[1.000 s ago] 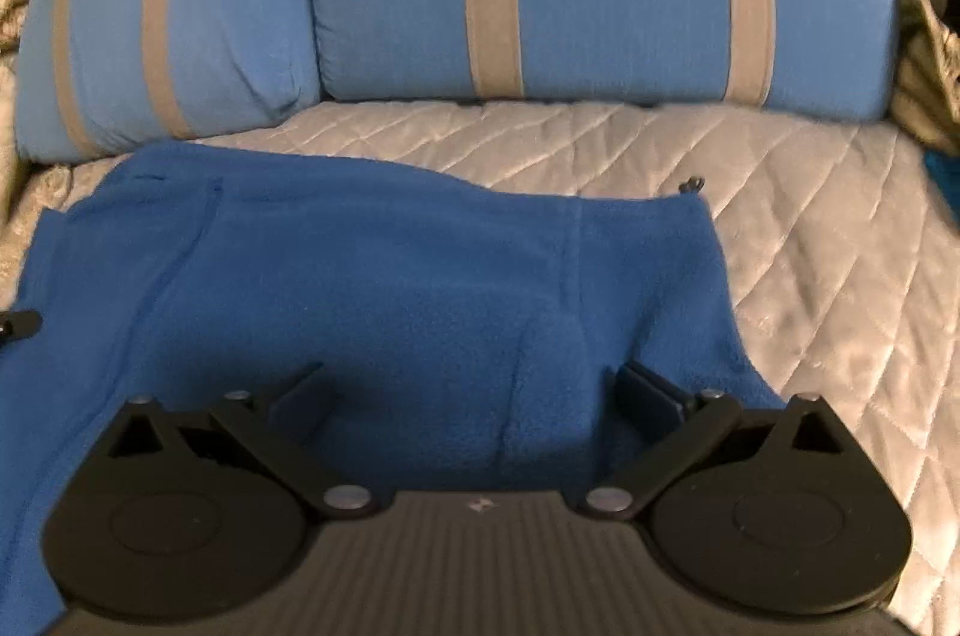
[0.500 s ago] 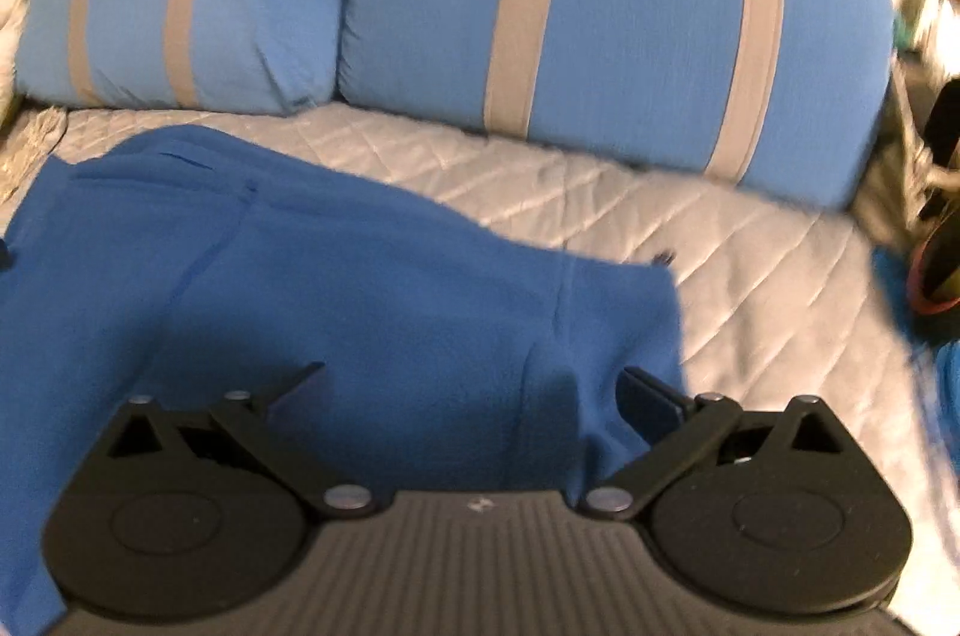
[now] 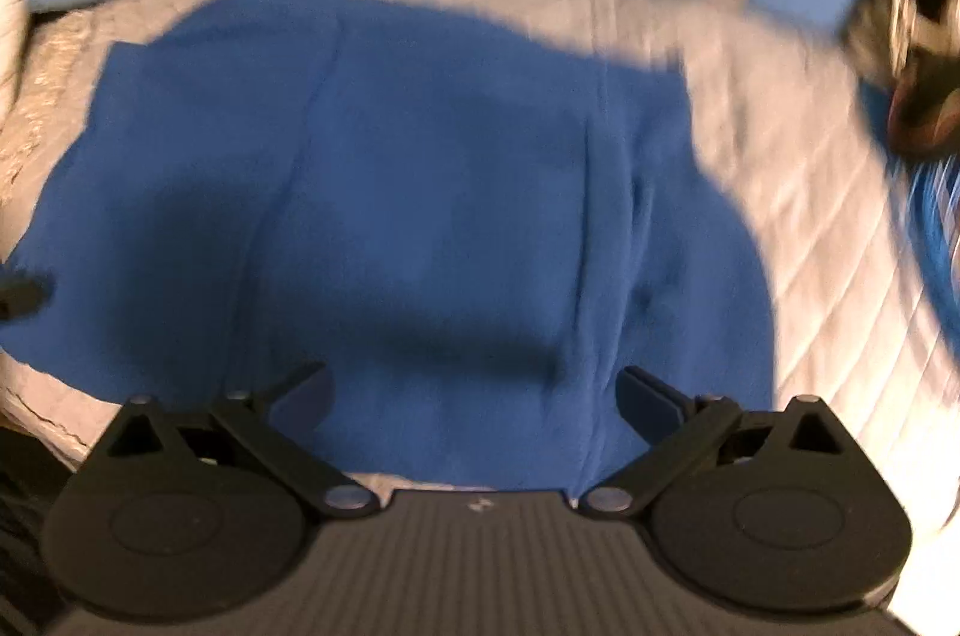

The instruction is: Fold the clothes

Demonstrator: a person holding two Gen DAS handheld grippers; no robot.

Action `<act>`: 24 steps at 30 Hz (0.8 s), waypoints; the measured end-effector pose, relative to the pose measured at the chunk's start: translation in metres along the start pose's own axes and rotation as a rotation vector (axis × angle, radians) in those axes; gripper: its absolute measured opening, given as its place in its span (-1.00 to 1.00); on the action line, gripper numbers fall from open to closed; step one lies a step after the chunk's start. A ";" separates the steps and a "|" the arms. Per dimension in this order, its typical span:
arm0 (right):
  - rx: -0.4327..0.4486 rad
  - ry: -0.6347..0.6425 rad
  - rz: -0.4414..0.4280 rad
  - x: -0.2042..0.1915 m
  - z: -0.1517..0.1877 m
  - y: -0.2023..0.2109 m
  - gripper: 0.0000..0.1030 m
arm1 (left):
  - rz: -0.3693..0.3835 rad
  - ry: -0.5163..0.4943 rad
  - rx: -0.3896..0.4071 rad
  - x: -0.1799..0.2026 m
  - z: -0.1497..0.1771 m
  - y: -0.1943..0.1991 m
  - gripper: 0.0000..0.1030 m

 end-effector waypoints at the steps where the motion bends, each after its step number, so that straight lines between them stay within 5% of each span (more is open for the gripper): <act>1: -0.035 -0.020 -0.012 0.006 0.001 -0.015 1.00 | 0.031 0.011 -0.016 0.001 0.000 -0.015 0.62; 4: -0.079 -0.044 -0.026 0.019 0.002 -0.053 0.99 | 0.068 0.011 0.013 0.010 0.001 -0.033 1.00; 10: -0.029 -0.026 -0.022 0.018 0.009 -0.051 0.99 | -0.002 0.006 0.095 0.019 0.007 -0.033 1.00; 16: -0.003 -0.038 -0.005 0.017 0.015 -0.051 0.99 | 0.007 0.008 0.071 0.018 0.003 -0.032 1.00; 24: 0.037 -0.010 0.075 0.007 0.023 -0.049 0.98 | -0.156 -0.020 0.141 0.039 0.009 -0.031 1.00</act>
Point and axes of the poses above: each gripper's, at about its wrist camera, not at the fingertips, and y roughly against the way its jaws point, x to its right, z to its underside, the point moved 7 cm from there along -y, roughly the way its jaws point, and after that the axes turned 13 degrees about -z, right-handed, at the moved point
